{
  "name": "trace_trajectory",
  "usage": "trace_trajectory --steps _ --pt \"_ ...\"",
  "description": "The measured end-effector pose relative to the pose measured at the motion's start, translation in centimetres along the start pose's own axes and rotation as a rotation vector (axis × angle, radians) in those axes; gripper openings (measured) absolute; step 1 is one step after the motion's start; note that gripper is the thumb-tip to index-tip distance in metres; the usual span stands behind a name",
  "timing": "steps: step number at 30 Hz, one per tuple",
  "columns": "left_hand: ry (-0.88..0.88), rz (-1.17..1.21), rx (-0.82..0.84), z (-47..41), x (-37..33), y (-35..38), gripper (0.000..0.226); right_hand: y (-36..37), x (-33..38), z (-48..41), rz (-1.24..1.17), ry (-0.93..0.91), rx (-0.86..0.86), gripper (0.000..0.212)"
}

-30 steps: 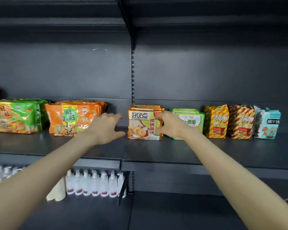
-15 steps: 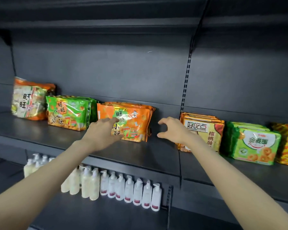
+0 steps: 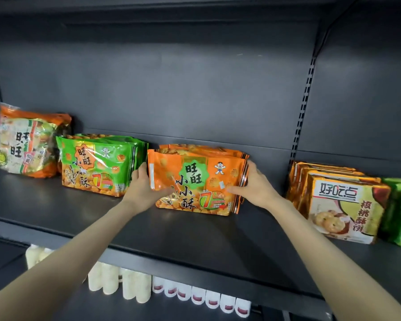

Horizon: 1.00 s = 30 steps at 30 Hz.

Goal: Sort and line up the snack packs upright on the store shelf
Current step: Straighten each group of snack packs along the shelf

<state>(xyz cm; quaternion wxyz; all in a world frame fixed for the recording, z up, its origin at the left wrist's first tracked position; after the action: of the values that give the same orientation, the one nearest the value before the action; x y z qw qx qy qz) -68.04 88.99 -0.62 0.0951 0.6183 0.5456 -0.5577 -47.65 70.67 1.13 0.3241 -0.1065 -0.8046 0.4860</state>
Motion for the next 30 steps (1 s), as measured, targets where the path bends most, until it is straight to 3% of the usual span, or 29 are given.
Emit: trace_trajectory --steps 5,12,16,22,30 --pt "-0.107 0.269 0.186 -4.3 3.7 1.5 0.150 0.8 -1.1 -1.2 -0.173 0.131 -0.117 0.130" --pt "-0.122 0.495 0.354 -8.2 6.5 3.3 0.118 3.3 -1.6 -2.8 -0.349 0.227 -0.165 0.117" --pt "-0.064 0.534 0.447 -9.3 6.9 4.3 0.081 4.8 -2.2 -3.0 -0.424 0.277 -0.183 0.121" --pt "-0.036 0.587 0.534 -10.4 7.0 5.3 0.072 5.5 -2.7 -3.5 -0.472 0.313 -0.181 0.107" --pt "-0.053 0.611 0.517 -11.4 7.7 5.7 0.077 6.0 -3.3 -4.3 -0.531 0.318 -0.130 0.115"
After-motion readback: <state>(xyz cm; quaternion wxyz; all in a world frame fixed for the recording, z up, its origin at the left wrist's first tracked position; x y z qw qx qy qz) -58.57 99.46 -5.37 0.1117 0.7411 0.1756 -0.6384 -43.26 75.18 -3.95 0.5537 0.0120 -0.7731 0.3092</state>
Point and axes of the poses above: each hand's wrist, its own z-axis away from the middle knuckle, its own y-axis out of the palm, x = y × z, the point moved 9 cm from there along -z, towards the middle knuckle, and after that the axes turned 13 degrees about z, right-handed, at the moved point
